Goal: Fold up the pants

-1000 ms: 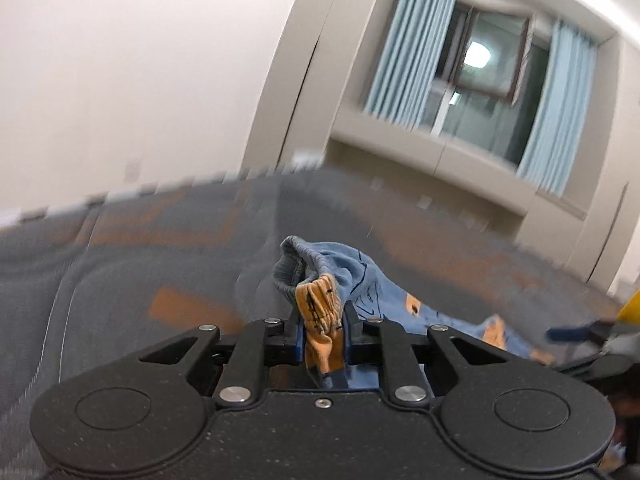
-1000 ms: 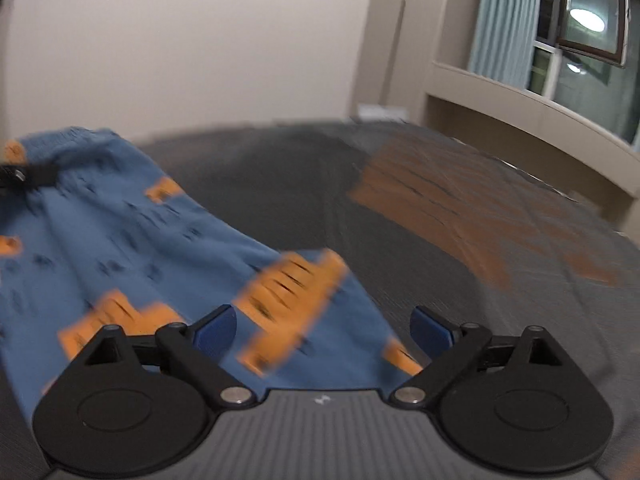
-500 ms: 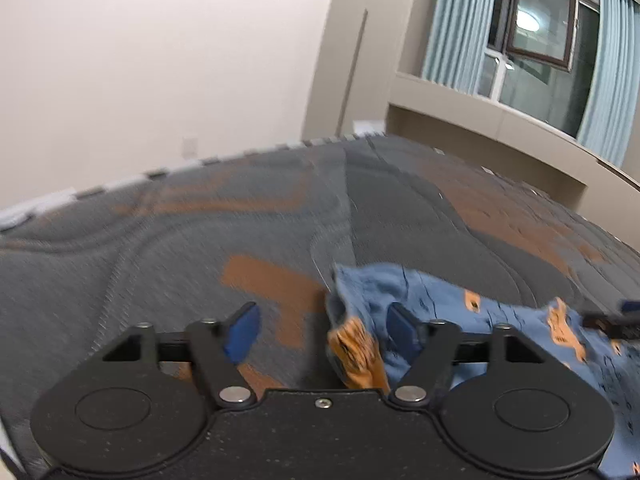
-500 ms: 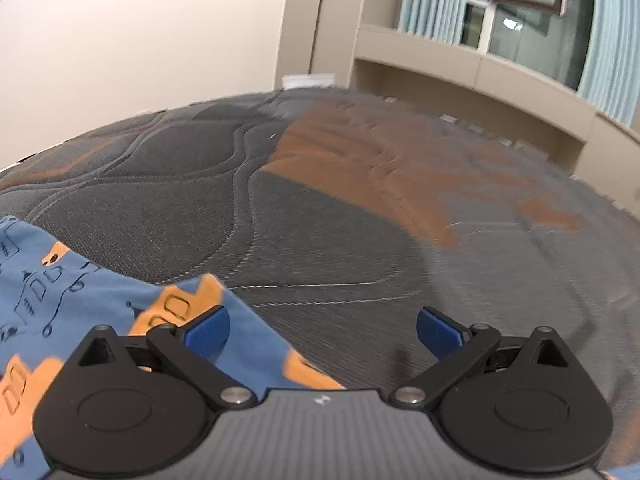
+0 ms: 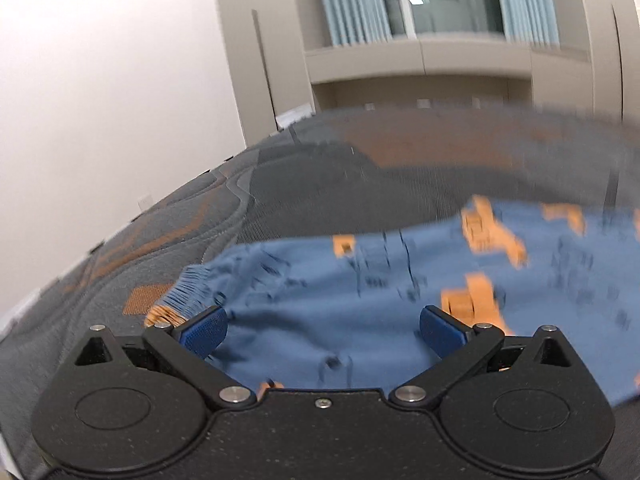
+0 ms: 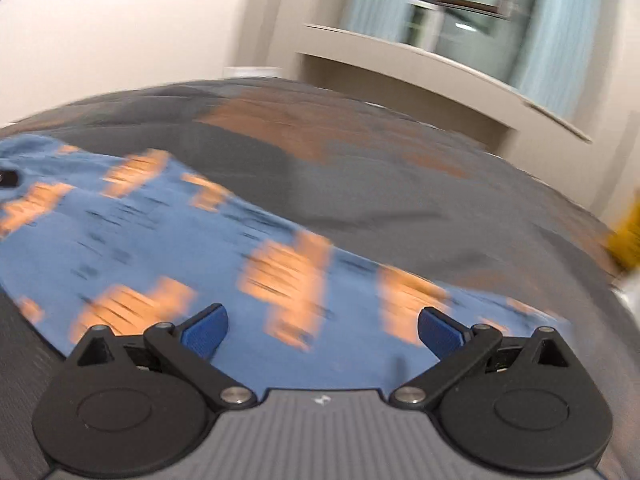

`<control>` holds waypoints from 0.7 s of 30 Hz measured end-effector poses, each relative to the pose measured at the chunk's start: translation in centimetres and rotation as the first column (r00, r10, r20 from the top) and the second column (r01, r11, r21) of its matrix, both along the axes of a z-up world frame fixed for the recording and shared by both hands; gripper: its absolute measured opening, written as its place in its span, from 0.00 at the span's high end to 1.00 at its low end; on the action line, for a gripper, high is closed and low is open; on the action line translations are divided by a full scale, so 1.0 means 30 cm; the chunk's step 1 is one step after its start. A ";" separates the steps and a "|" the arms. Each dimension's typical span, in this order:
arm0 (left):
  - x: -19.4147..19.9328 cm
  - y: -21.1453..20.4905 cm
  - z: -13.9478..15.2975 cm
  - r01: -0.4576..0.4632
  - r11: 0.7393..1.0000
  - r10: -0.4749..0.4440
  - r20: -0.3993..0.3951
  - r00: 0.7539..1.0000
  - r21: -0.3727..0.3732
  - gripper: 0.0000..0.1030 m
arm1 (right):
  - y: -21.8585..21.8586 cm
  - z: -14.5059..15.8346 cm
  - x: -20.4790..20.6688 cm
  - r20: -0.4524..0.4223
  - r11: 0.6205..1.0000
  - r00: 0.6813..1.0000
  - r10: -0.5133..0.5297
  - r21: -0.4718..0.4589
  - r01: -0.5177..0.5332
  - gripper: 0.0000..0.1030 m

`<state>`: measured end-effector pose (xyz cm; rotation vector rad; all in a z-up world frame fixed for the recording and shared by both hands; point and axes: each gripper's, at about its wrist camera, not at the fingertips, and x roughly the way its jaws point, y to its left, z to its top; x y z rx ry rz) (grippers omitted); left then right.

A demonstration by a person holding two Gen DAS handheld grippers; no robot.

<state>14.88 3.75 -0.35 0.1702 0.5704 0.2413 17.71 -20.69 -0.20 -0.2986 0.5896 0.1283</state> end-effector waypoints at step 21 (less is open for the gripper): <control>0.278 -0.710 0.095 0.495 0.847 -0.503 0.007 0.864 -0.192 0.01 | -0.740 -0.039 -0.195 -0.124 0.735 0.971 -0.204 0.636 0.235 0.12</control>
